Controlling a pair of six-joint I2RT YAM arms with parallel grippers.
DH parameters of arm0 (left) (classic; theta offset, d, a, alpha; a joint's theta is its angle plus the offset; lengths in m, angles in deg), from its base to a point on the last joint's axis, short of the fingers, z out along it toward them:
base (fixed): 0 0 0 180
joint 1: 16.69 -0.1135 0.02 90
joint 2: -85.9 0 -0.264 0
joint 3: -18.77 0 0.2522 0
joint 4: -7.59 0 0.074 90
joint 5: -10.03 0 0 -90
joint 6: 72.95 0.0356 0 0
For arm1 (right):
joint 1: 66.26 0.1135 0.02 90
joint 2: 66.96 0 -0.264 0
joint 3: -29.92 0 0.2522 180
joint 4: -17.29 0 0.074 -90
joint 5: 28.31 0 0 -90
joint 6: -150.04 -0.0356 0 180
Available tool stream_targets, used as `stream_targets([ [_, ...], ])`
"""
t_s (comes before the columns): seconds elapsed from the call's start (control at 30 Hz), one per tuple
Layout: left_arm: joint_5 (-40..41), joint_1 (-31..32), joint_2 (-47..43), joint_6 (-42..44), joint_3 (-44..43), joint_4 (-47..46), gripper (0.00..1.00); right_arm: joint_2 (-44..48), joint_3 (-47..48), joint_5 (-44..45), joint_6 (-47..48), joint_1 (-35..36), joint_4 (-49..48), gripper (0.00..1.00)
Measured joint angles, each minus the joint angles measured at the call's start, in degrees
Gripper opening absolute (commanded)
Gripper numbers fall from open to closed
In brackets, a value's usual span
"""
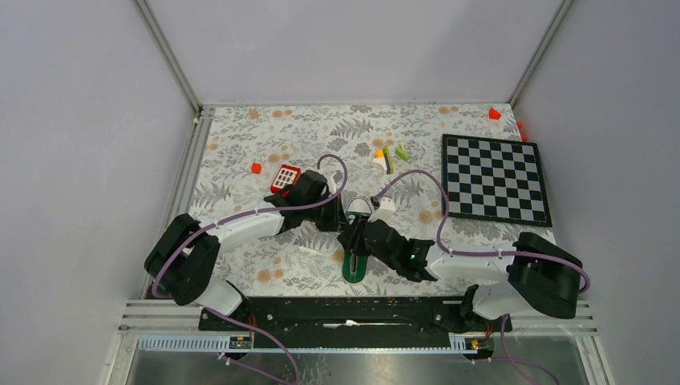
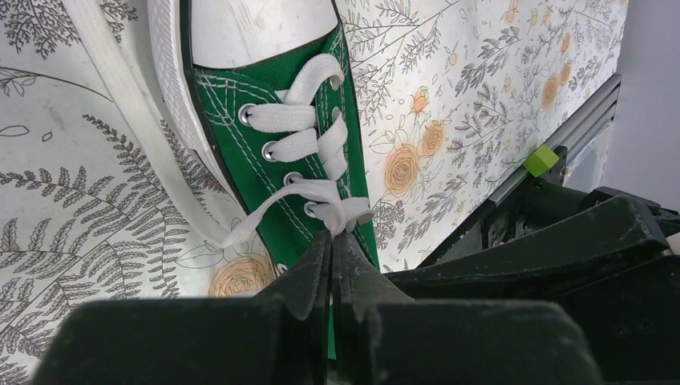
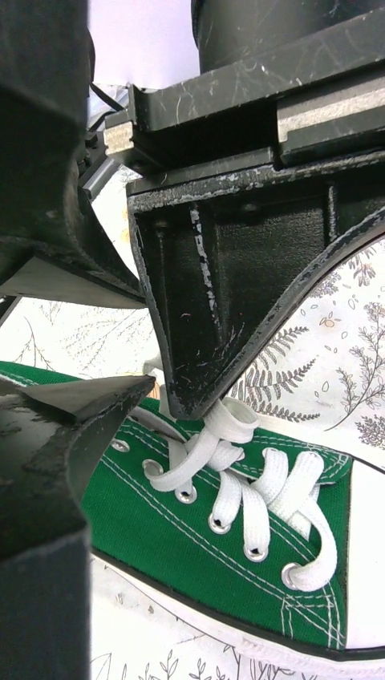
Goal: Tie the shoes
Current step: Cross the shoelace with the shoelace.
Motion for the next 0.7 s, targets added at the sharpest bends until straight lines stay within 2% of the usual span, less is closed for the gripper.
stream_targets([
  [0.57, -2.9, 0.0, -0.1, -1.7, 0.0, 0.2, 0.0, -5.3, -4.5, -0.2, 1.8, 0.8, -13.6, 0.43],
  [0.63, -3.1, 0.0, 0.0, -2.1, 0.0, 0.2, 0.0, -5.9, -4.5, -0.2, 2.0, 0.9, -14.5, 0.41],
  [0.7, -3.2, 0.0, 0.0, -2.5, 0.0, 0.2, 0.0, -6.4, -4.5, -0.2, 2.3, 0.9, -15.2, 0.35],
])
